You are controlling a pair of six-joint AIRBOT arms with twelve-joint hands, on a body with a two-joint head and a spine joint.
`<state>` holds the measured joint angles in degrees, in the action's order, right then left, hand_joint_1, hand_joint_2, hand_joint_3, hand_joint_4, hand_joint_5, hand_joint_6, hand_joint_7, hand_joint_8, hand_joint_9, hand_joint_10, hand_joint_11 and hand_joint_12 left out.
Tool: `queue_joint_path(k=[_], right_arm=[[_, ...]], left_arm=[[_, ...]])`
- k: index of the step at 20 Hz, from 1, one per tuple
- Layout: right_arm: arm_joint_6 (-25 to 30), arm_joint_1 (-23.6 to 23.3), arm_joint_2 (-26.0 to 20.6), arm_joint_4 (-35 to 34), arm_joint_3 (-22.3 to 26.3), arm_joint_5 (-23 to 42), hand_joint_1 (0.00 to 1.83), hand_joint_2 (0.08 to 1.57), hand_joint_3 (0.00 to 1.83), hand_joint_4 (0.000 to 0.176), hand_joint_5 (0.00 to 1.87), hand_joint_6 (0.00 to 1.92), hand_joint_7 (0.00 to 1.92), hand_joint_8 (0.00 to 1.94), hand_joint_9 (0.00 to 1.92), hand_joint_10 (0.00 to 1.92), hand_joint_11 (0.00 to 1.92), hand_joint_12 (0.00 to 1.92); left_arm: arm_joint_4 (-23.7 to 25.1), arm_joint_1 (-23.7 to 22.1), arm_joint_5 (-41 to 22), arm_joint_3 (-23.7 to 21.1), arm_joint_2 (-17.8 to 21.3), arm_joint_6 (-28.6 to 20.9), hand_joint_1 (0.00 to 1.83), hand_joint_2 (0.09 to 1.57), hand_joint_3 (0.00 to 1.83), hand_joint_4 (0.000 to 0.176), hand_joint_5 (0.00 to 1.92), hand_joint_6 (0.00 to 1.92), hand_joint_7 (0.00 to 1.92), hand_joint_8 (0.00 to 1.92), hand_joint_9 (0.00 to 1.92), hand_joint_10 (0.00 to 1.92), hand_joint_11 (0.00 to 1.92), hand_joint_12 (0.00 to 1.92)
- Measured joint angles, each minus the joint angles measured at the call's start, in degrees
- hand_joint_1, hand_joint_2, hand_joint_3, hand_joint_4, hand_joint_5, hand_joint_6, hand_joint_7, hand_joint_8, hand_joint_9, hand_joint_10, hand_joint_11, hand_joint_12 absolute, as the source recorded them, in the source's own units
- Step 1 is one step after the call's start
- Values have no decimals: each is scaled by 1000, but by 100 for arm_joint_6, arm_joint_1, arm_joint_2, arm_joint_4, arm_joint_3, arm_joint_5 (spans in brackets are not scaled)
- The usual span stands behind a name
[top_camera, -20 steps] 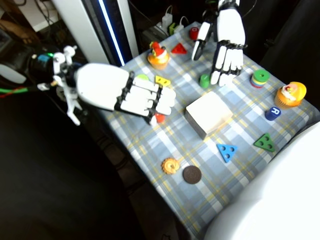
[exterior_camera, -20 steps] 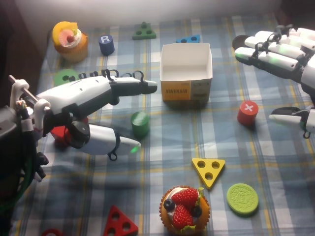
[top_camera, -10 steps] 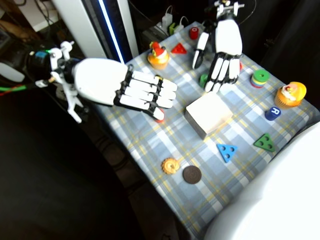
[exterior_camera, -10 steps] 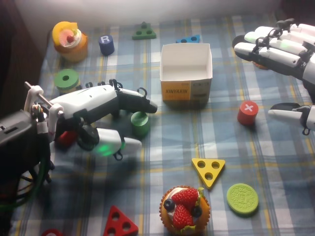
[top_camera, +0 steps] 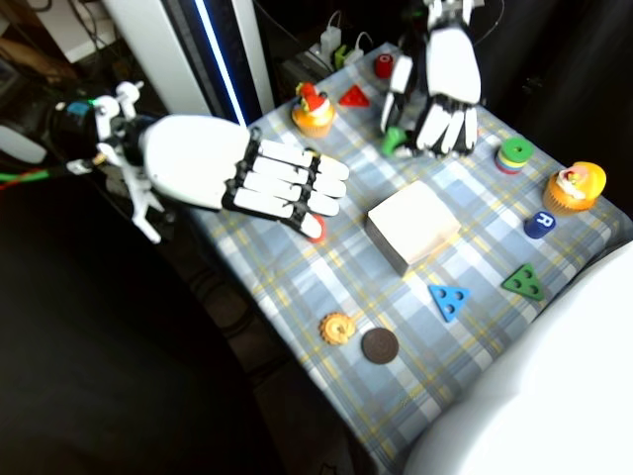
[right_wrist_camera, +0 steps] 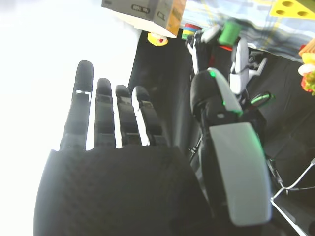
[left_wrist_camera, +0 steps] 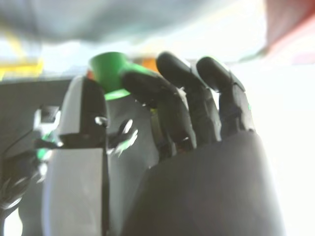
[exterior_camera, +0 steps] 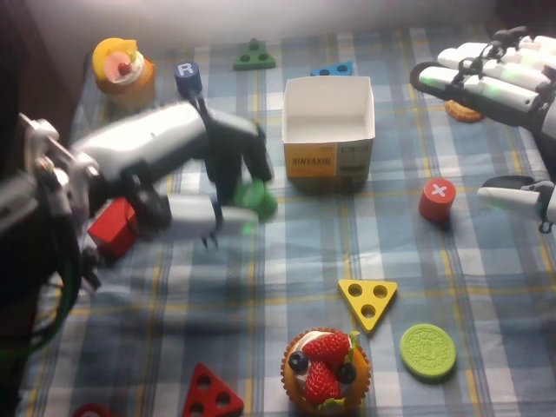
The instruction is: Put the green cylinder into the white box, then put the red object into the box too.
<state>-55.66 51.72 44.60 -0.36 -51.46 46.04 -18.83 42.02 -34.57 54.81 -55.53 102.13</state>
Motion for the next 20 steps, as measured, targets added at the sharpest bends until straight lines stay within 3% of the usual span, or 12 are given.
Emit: queue_joint_path(k=[2, 7, 9, 10, 11, 12, 13, 14, 15, 17, 18, 20], right_arm=[[13, 28, 0, -4, 0, 33, 526, 1320, 0, 0, 0, 0, 0, 0, 0, 154, 0, 967], [28, 39, 0, -2, 2, 57, 560, 1319, 0, 0, 0, 0, 0, 0, 0, 86, 0, 935], [28, 39, 0, -2, 0, 66, 540, 1313, 0, 0, 0, 0, 0, 0, 0, 134, 0, 1021], [28, 39, 0, -4, 0, 66, 539, 1313, 0, 0, 0, 0, 0, 0, 0, 139, 0, 1029], [28, 39, 0, 4, 0, 70, 537, 1315, 0, 0, 0, 0, 0, 0, 0, 116, 0, 1029], [28, 39, 0, 31, 0, 72, 555, 1312, 0, 0, 0, 0, 0, 0, 0, 153, 0, 1065], [28, 39, 7, 55, 0, 74, 573, 1312, 0, 0, 0, 0, 14, 3, 0, 221, 0, 1152], [28, 39, 13, 57, 0, 72, 576, 1312, 0, 0, 0, 0, 18, 4, 0, 255, 0, 1186], [28, 39, 24, 55, -2, 74, 570, 1317, 1, 0, 0, 0, 21, 4, 0, 277, 0, 1229], [28, 39, 70, 61, -20, 74, 573, 1317, 0, 0, 0, 0, 29, 5, 0, 351, 0, 1235], [28, 46, 87, 63, -33, 63, 580, 1311, 0, 0, 0, 0, 39, 8, 0, 360, 0, 1244], [35, 74, 140, 74, -83, 57, 564, 1315, 0, 0, 0, 0, 51, 8, 0, 371, 0, 1331]], left_arm=[[31, -264, -221, 57, 22, 9, 1207, 1228, 3, 0, 769, 1101, 794, 1576, 419, 1909, 0, 1921], [177, -1121, 153, 756, -592, 7, 1221, 1174, 0, 0, 870, 1001, 883, 1379, 549, 1677, 257, 1921], [168, -1381, 409, 1051, -903, 4, 1197, 1176, 0, 0, 819, 1146, 910, 1248, 526, 1438, 46, 1878], [118, -1462, 553, 1287, -1121, 7, 1211, 1171, 0, 0, 807, 1142, 940, 1219, 685, 1342, 362, 1860], [-15, -1478, 651, 1471, -1279, 2, 1212, 1174, 1, 0, 797, 1145, 936, 1234, 709, 1315, 368, 1899], [-92, -1478, 743, 1633, -1410, 11, 1225, 1194, 3, 0, 742, 1155, 914, 1329, 795, 1397, 624, 1889], [-208, -1484, 992, 1862, -1596, 24, 1292, 1196, 1, 0, 532, 913, 813, 1337, 557, 1555, 400, 1915], [-286, -1484, 1095, 1921, -1661, 28, 1134, 1127, 0, 0, 409, 752, 502, 1251, 315, 1569, 145, 1920], [-345, -1484, 1169, 1958, -1729, 70, 1014, 1097, 0, 57, 248, 491, 248, 799, 62, 1163, 28, 1673], [-452, -1486, 1241, 2020, -1805, 85, 938, 1065, 0, 124, 55, 171, 66, 136, 2, 343, 0, 935], [-461, -1495, 1228, 2017, -1805, 87, 930, 1042, 0, 138, 10, 33, 12, 26, 0, 68, 0, 570], [-514, -1495, 1158, 1921, -1703, 90, 857, 1051, 5, 144, 0, 0, 0, 0, 0, 2, 0, 40]])
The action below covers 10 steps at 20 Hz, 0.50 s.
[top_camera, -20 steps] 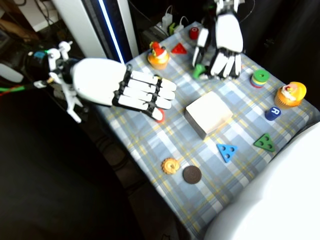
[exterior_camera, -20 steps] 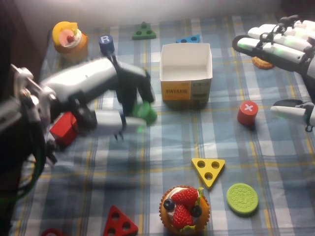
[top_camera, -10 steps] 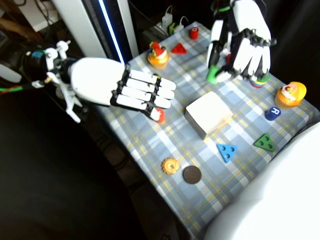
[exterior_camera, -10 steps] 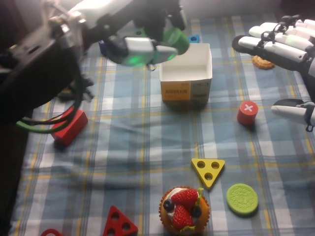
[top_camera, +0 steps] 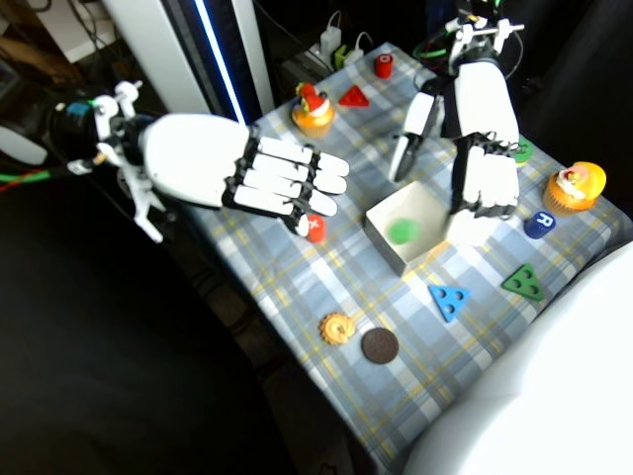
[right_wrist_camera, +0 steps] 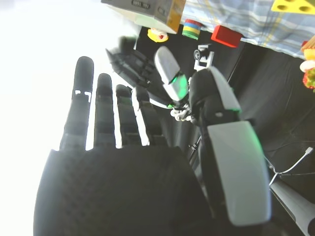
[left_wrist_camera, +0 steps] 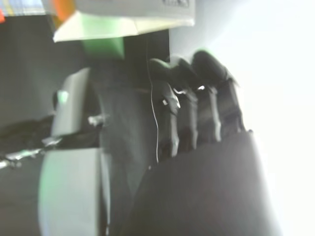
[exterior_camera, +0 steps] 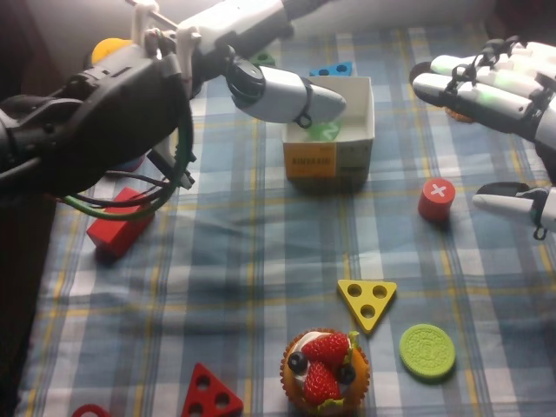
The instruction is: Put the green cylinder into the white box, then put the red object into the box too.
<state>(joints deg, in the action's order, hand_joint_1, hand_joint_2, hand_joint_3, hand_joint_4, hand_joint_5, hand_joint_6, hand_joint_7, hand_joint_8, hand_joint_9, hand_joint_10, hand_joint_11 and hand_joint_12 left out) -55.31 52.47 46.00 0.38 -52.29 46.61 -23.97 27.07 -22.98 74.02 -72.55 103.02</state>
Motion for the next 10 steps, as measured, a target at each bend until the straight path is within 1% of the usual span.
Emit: queue_joint_path(k=[1, 2, 3, 4, 5, 6, 7, 8, 9, 10], right_arm=[[4, 0, 42, 2, -33, -74, 586, 1308, 0, 0, 0, 0, 60, 11, 0, 379, 0, 1354], [13, 0, 98, 4, -81, -136, 629, 1301, 0, 0, 26, 13, 89, 21, 0, 436, 0, 1379], [35, 0, 155, -9, -125, -210, 673, 1291, 0, 0, 72, 38, 131, 35, 0, 536, 0, 1420], [42, 0, 201, 9, -168, -275, 689, 1284, 0, 0, 96, 60, 165, 42, 0, 608, 0, 1477], [66, 0, 254, 9, -225, -354, 702, 1277, 0, 0, 130, 83, 194, 51, 0, 658, 0, 1505], [68, 0, 308, 4, -278, -444, 741, 1266, 0, 0, 157, 104, 219, 58, 0, 707, 0, 1533], [70, -7, 380, 2, -348, -540, 812, 1248, 0, 0, 186, 129, 253, 67, 0, 781, 0, 1528], [83, -63, 455, -11, -415, -699, 885, 1235, 0, 0, 265, 188, 315, 71, 4, 873, 0, 1517], [85, -98, 501, -15, -455, -765, 885, 1235, 0, 0, 265, 188, 315, 71, 4, 873, 0, 1517], [85, -164, 590, -20, -533, -855, 926, 1227, 0, 0, 288, 201, 346, 79, 28, 895, 0, 1525]], left_arm=[[-17, 2, -63, -96, 105, -2, 763, 1096, 24, 132, 0, 0, 0, 0, 0, 0, 0, 7], [-24, 35, -229, -240, 229, -2, 530, 1201, 68, 109, 0, 0, 0, 0, 0, 0, 0, 1], [35, 79, -413, -450, 417, -37, 375, 1286, 46, 110, 0, 0, 0, 0, 0, 0, 0, 0], [155, 129, -619, -627, 570, -118, 330, 1325, 43, 111, 0, 0, 0, 0, 0, 0, 0, 0], [275, 208, -839, -804, 732, -249, 334, 1366, 26, 102, 0, 0, 0, 0, 0, 0, 0, 0], [385, 293, -1062, -966, 874, -380, 360, 1381, 21, 101, 0, 0, 0, 0, 0, 0, 0, 0], [496, 446, -1384, -1154, 1045, -575, 366, 1386, 20, 106, 0, 0, 0, 0, 0, 0, 0, 0], [577, 621, -1633, -1311, 1202, -688, 569, 1394, 9, 87, 27, 10, 32, 11, 0, 0, 0, 0], [592, 697, -1718, -1368, 1248, -691, 569, 1394, 9, 87, 27, 10, 32, 11, 0, 0, 0, 0], [603, 831, -1845, -1478, 1320, -691, 625, 1382, 1, 83, 51, 19, 38, 11, 0, 0, 0, 0]])
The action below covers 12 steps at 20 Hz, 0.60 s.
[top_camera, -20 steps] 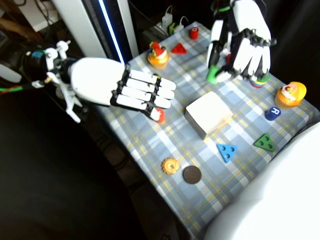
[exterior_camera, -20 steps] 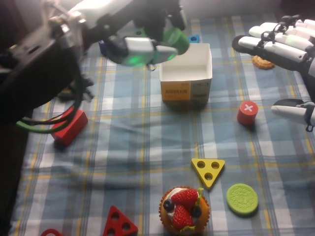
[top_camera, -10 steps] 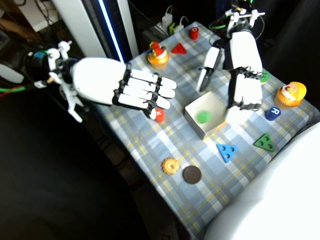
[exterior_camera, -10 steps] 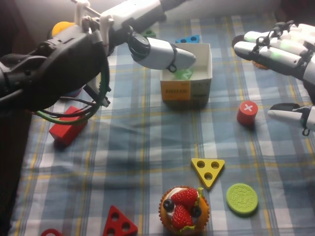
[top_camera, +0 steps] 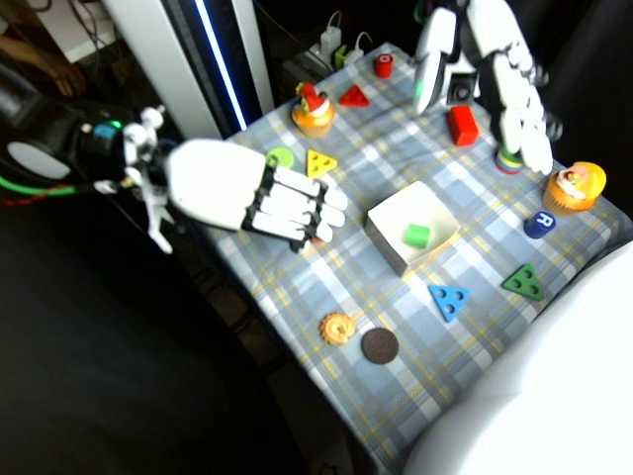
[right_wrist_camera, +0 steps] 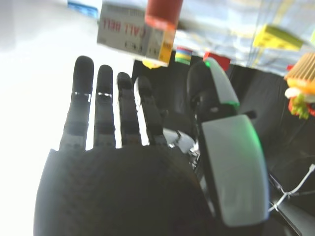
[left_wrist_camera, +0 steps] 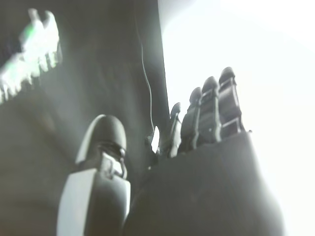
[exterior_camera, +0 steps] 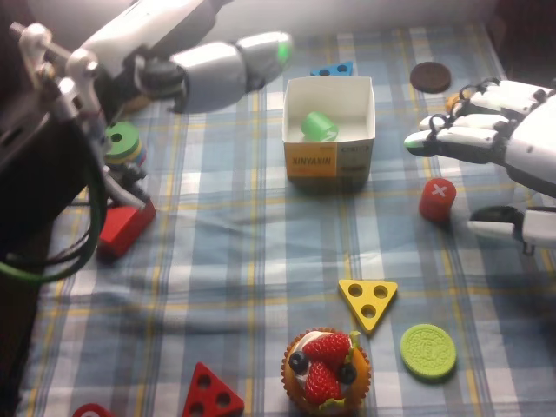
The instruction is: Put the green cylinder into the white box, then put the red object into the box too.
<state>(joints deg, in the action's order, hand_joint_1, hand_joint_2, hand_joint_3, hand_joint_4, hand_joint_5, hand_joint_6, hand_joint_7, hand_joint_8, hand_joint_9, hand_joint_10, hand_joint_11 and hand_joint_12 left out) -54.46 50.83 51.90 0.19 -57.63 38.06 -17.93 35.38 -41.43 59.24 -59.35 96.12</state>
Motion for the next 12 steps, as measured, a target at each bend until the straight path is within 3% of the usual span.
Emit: queue_joint_path(k=[1, 2, 3, 6, 8, 9, 10, 11, 12], right_arm=[[0, -24, 68, -7, -59, -35, 951, 1227, 0, 0, 297, 209, 361, 78, 33, 910, 0, 1556], [0, -46, 127, -7, -105, -125, 963, 1231, 0, 0, 305, 213, 375, 76, 36, 934, 0, 1577], [2, -70, 181, 0, -133, -221, 928, 1256, 5, 0, 292, 203, 370, 55, 12, 857, 0, 1414], [2, -131, 258, 7, -229, -387, 937, 1252, 0, 0, 299, 211, 393, 42, 41, 833, 0, 1384], [2, -142, 291, -7, -278, -402, 934, 1262, 1, 0, 239, 347, 417, 54, 3, 1003, 0, 1483], [2, -157, 334, -4, -304, -424, 967, 1271, 1, 0, 220, 557, 488, 123, 45, 1137, 0, 1666], [2, -173, 361, 0, -315, -444, 967, 1271, 1, 0, 220, 557, 488, 123, 45, 1137, 0, 1666], [4, -175, 396, 7, -337, -448, 988, 1268, 0, 0, 232, 624, 509, 170, 70, 1147, 0, 1697], [7, -212, 459, 0, -374, -494, 1078, 1265, 0, 0, 407, 658, 688, 396, 278, 1162, 7, 1725]], left_arm=[[26, 111, -79, -83, 46, -2, 593, 1386, 3, 64, 74, 26, 44, 11, 0, 0, 0, 0], [39, 181, -98, -155, 72, -2, 558, 1395, 6, 64, 78, 25, 44, 8, 0, 0, 0, 0], [68, 249, -173, -234, 116, -4, 553, 1402, 8, 89, 79, 23, 49, 9, 0, 0, 0, 0], [105, 422, -376, -341, 210, -7, 586, 1389, 0, 95, 83, 19, 65, 10, 8, 3, 10, 6], [39, 505, -457, -398, 310, -2, 674, 1364, 0, 80, 96, 16, 63, 3, 9, 3, 10, 20], [-4, 562, -555, -409, 363, 2, 684, 1355, 0, 78, 105, 14, 45, 1, 0, 0, 0, 4], [-46, 564, -584, -431, 389, -4, 684, 1355, 0, 78, 105, 14, 45, 1, 0, 0, 0, 4], [-57, 564, -680, -444, 393, -2, 659, 1354, 0, 86, 104, 12, 37, 0, 0, 0, 0, 0], [-44, 586, -752, -472, 402, -2, 614, 1355, 0, 104, 105, 9, 29, 0, 0, 0, 18, 10]])
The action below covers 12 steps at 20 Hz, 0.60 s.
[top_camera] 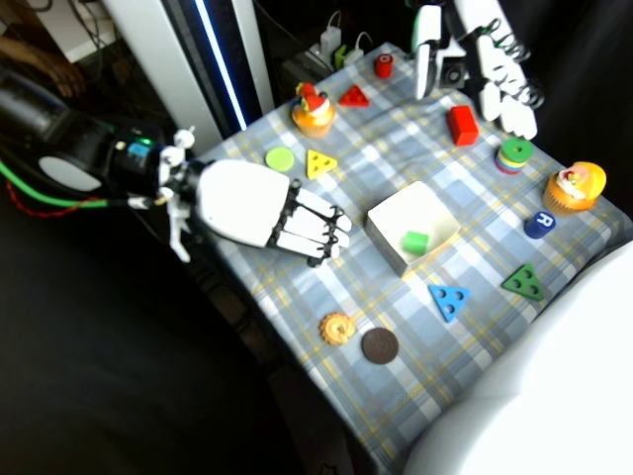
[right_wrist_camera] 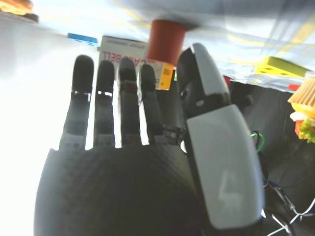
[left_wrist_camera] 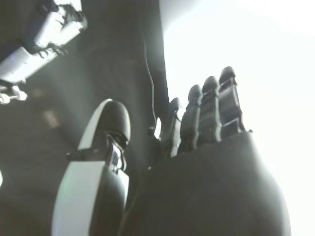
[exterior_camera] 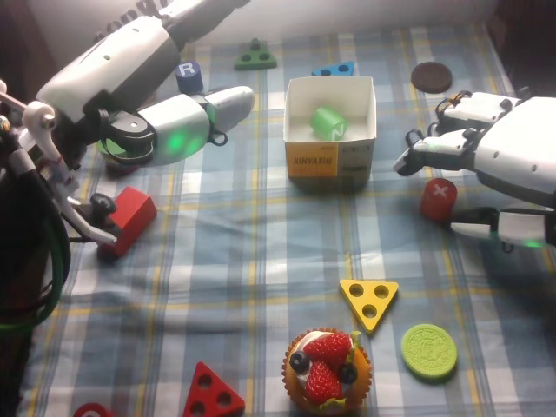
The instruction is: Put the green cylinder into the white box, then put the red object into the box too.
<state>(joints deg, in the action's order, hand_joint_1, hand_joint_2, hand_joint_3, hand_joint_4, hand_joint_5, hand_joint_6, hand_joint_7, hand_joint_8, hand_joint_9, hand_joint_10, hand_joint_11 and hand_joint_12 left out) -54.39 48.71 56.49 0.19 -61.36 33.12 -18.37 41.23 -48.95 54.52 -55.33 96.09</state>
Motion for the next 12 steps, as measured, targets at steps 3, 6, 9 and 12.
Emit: queue_joint_path(k=[3, 6, 9, 12], right_arm=[[9, -2, 63, 2, -52, -48, 1168, 1234, 0, 0, 691, 1371, 858, 1284, 572, 1371, 176, 1871], [13, -46, 63, -13, -57, -76, 1174, 1243, 2, 0, 703, 1286, 811, 1456, 593, 1567, 327, 1895], [15, -144, -24, 81, 59, 9, 1172, 1247, 1, 0, 692, 1306, 807, 1466, 574, 1625, 272, 1920], [219, -437, -258, 457, 205, 393, 1291, 1241, 2, 0, 714, 1253, 802, 1376, 624, 1659, 362, 1917]], left_arm=[[11, 2, 2, -7, 4, 0, 638, 1353, 0, 102, 123, 11, 39, 4, 0, 0, 11, 15], [-26, 85, -33, -31, 55, -2, 632, 1362, 0, 106, 122, 2, 51, 1, 0, 0, 0, 63], [-85, 190, -149, -101, 138, 0, 589, 1357, 0, 106, 131, 3, 74, 2, 16, 4, 0, 183], [-184, 319, -254, -173, 210, -2, 562, 1374, 2, 100, 121, 5, 61, 5, 0, 0, 7, 17]])
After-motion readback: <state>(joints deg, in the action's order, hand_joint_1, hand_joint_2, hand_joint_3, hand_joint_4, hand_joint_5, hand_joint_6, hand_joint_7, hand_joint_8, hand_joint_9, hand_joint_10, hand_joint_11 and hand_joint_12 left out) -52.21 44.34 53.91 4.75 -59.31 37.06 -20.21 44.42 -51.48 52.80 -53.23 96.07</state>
